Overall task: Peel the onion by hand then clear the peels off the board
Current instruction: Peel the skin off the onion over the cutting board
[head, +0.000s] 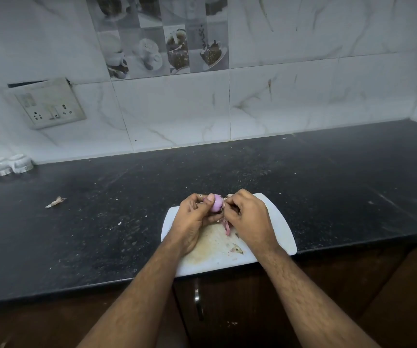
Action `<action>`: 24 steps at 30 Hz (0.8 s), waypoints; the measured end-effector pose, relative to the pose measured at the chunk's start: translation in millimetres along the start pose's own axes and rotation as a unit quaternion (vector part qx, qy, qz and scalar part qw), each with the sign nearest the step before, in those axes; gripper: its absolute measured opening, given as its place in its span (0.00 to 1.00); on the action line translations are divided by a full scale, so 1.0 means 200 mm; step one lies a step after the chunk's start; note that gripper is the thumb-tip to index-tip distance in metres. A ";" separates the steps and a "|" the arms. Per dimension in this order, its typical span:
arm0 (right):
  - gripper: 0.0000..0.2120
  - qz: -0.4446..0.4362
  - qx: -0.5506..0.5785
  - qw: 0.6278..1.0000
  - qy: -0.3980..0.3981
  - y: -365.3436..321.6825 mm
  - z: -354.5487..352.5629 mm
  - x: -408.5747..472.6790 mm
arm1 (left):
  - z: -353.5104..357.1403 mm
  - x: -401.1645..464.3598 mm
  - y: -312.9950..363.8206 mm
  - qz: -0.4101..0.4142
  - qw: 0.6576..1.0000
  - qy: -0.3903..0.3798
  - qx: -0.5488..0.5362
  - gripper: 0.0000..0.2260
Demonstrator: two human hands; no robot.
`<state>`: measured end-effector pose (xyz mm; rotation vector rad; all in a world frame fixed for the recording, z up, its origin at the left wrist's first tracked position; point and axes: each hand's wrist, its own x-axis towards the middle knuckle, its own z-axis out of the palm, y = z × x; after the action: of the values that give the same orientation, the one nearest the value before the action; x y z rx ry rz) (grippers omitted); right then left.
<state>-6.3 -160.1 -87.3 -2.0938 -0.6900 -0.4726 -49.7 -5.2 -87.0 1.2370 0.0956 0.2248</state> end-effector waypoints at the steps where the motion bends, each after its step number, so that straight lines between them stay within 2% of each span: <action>1: 0.08 0.002 0.000 1.000 -0.003 0.00 0.00 0.00 | 0.00 0.00 0.00 -0.001 1.000 -0.001 0.001 0.17; 7: 0.06 0.016 -0.012 0.999 -0.028 -0.01 -0.01 0.01 | 0.00 -0.01 0.00 0.000 1.000 -0.006 0.008 0.17; 12: 0.06 0.030 -0.032 0.998 -0.041 -0.03 -0.01 0.01 | 0.01 -0.01 0.01 0.005 1.000 -0.011 0.012 0.11; 19: 0.06 0.119 -0.056 0.991 -0.033 0.01 0.01 0.03 | 0.01 0.00 0.00 -0.004 1.000 -0.016 0.004 0.10; 22: 0.06 0.100 -0.083 0.991 -0.045 0.01 0.03 0.02 | 0.01 0.01 0.00 0.002 1.000 -0.003 0.011 0.13; 24: 0.03 0.079 -0.045 0.995 -0.034 0.00 0.02 0.02 | 0.01 0.01 -0.01 0.002 1.000 0.005 0.018 0.14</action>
<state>-2.6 -155.9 -87.7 -2.2381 -0.5448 -0.3500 -46.6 -6.1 -87.9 1.2724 0.1058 0.2333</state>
